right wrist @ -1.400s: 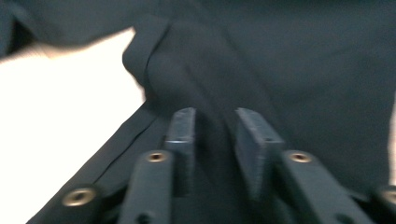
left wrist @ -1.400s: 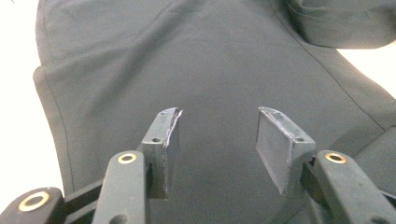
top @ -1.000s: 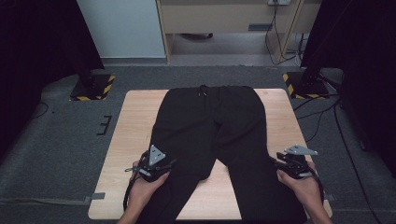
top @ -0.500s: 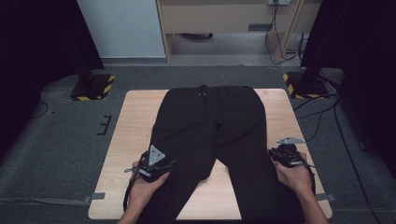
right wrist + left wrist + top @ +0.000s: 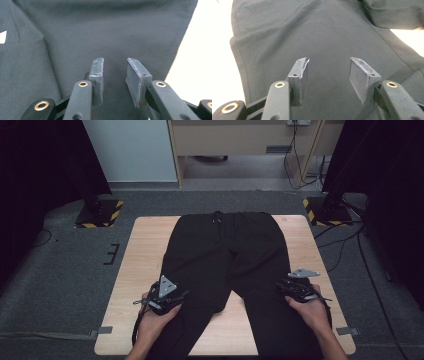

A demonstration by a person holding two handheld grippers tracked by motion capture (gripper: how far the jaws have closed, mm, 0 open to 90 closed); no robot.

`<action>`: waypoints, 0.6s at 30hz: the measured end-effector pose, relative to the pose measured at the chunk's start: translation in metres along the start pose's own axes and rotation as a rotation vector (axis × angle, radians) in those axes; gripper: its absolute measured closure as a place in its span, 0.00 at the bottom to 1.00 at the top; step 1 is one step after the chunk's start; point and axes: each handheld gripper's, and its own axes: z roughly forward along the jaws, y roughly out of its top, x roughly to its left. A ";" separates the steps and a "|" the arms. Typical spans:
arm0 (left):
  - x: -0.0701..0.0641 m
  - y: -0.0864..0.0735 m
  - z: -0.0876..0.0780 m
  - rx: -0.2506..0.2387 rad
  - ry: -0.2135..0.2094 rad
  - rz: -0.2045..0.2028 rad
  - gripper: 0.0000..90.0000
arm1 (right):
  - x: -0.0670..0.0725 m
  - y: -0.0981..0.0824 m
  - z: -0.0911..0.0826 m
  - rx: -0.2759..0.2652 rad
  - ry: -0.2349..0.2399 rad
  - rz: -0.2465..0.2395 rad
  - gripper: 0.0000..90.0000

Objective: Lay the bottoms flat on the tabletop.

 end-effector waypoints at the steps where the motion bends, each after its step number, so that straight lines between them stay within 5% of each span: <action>1: 0.001 0.000 -0.001 -0.001 0.001 -0.001 0.54 | -0.001 -0.002 -0.004 -0.006 -0.016 0.002 0.72; 4: 0.002 0.000 -0.002 -0.003 0.006 -0.006 0.54 | -0.006 -0.012 -0.018 0.003 -0.053 0.009 0.62; 8: 0.001 0.000 0.000 0.001 0.005 -0.003 0.54 | -0.008 -0.030 -0.025 0.055 -0.023 0.030 0.56; 10: -0.001 0.000 -0.001 0.003 0.004 0.001 0.54 | -0.006 -0.035 -0.025 0.045 -0.024 0.025 0.64; 14: -0.002 0.000 -0.001 0.002 0.004 0.000 0.54 | -0.005 -0.029 -0.024 0.066 0.015 0.000 0.99; 18: -0.002 0.001 -0.002 -0.005 0.005 -0.002 0.54 | -0.020 -0.020 -0.022 0.076 -0.028 0.025 1.00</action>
